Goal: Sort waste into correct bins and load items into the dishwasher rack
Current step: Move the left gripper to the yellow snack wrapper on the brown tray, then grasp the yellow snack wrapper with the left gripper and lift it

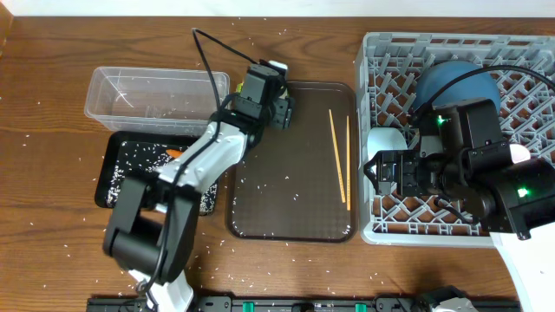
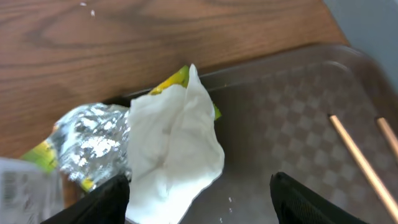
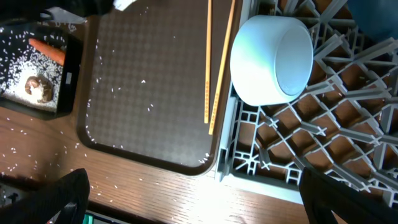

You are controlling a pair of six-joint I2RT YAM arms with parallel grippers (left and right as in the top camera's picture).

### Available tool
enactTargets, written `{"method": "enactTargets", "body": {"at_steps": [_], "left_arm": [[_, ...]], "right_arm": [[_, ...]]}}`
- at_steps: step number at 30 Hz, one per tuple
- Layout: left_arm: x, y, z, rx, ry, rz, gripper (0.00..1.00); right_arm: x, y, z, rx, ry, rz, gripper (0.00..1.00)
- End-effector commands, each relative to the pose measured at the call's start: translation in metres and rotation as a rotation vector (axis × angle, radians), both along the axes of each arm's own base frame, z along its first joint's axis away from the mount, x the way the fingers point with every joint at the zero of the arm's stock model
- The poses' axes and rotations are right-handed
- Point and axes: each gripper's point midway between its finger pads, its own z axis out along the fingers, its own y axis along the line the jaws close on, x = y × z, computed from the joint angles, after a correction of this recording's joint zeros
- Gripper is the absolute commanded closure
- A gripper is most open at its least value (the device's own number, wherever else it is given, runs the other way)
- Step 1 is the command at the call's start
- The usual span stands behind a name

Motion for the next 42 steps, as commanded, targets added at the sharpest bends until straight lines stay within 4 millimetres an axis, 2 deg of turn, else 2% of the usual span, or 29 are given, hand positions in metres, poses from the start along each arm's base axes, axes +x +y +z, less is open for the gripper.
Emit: {"method": "enactTargets", "body": {"at_steps": [1, 5, 6, 7, 9, 10, 11, 13, 14, 17, 20, 21, 22, 23, 25, 28, 32, 33, 34, 36, 38, 39, 42], "left_arm": [[0.006, 0.002, -0.023, 0.069, 0.004, -0.039, 0.27], [0.007, 0.003, -0.056, 0.09, 0.043, -0.035, 0.27], [0.007, 0.003, -0.062, 0.094, 0.05, -0.035, 0.3], [0.007, 0.003, -0.067, 0.096, 0.057, -0.035, 0.35], [0.006, 0.003, -0.069, 0.098, 0.064, -0.036, 0.55], [0.004, 0.002, -0.067, 0.098, 0.066, -0.037, 0.69], [0.002, 0.002, -0.065, 0.1, 0.069, -0.039, 0.76], [-0.002, 0.002, -0.053, 0.102, 0.072, -0.043, 0.89], [-0.005, 0.002, -0.045, 0.101, 0.071, -0.045, 0.93], [-0.015, 0.002, -0.009, 0.092, 0.048, -0.053, 0.94], [-0.025, 0.006, 0.036, 0.074, -0.002, -0.054, 0.94], [-0.028, 0.011, 0.054, 0.076, -0.033, -0.038, 0.94], [-0.028, 0.017, 0.064, 0.086, -0.052, -0.017, 0.94], [-0.027, 0.03, 0.079, 0.106, -0.088, 0.026, 0.94], [-0.025, 0.053, 0.097, 0.145, -0.131, 0.103, 0.94], [-0.021, 0.088, 0.103, 0.192, -0.135, 0.202, 0.94], [-0.02, 0.129, 0.088, 0.175, -0.065, 0.334, 0.93], [-0.019, 0.138, 0.085, 0.169, -0.055, 0.362, 0.92], [-0.018, 0.146, 0.082, 0.168, -0.048, 0.383, 0.84], [-0.015, 0.154, 0.082, 0.163, -0.051, 0.404, 0.62], [-0.011, 0.155, 0.088, 0.151, -0.075, 0.409, 0.29], [-0.009, 0.151, 0.093, 0.138, -0.095, 0.402, 0.16], [-0.003, 0.131, 0.106, 0.068, -0.135, 0.339, 0.14]], "right_arm": [[0.0, -0.003, 0.003, -0.009, -0.017, -0.004, 0.01], [-0.001, -0.004, 0.002, -0.008, -0.011, -0.006, 0.01], [-0.001, -0.004, 0.002, -0.009, -0.009, -0.006, 0.01], [-0.002, -0.004, 0.002, -0.01, -0.006, -0.006, 0.01], [-0.002, -0.004, 0.002, -0.01, -0.006, -0.007, 0.01], [-0.002, -0.004, 0.002, -0.009, -0.007, -0.007, 0.01], [-0.001, -0.004, 0.002, -0.009, -0.007, -0.008, 0.01], [-0.001, -0.004, 0.002, -0.006, -0.005, -0.013, 0.01], [-0.001, -0.004, 0.002, -0.006, -0.006, -0.013, 0.01], [-0.001, -0.004, 0.002, -0.006, -0.006, -0.013, 0.01], [-0.002, -0.004, 0.002, -0.006, -0.005, -0.013, 0.01], [-0.002, -0.004, 0.002, -0.006, -0.004, -0.013, 0.01], [-0.002, -0.004, 0.002, -0.006, -0.004, -0.013, 0.01], [-0.002, -0.004, 0.002, -0.006, -0.004, -0.013, 0.01], [-0.002, -0.004, 0.002, -0.006, -0.004, -0.012, 0.01], [-0.003, -0.004, 0.001, -0.007, -0.001, -0.012, 0.01], [-0.003, -0.004, 0.001, -0.007, -0.001, -0.012, 0.01], [-0.003, -0.004, 0.001, -0.007, -0.001, -0.012, 0.01], [-0.003, -0.004, 0.001, -0.008, -0.001, -0.012, 0.01], [-0.003, -0.004, 0.001, -0.008, 0.0, -0.012, 0.01], [-0.003, -0.004, 0.001, -0.008, 0.0, -0.012, 0.01], [-0.003, -0.004, 0.001, -0.008, 0.0, -0.012, 0.01], [-0.003, -0.004, 0.001, -0.008, 0.0, -0.012, 0.01]]}}
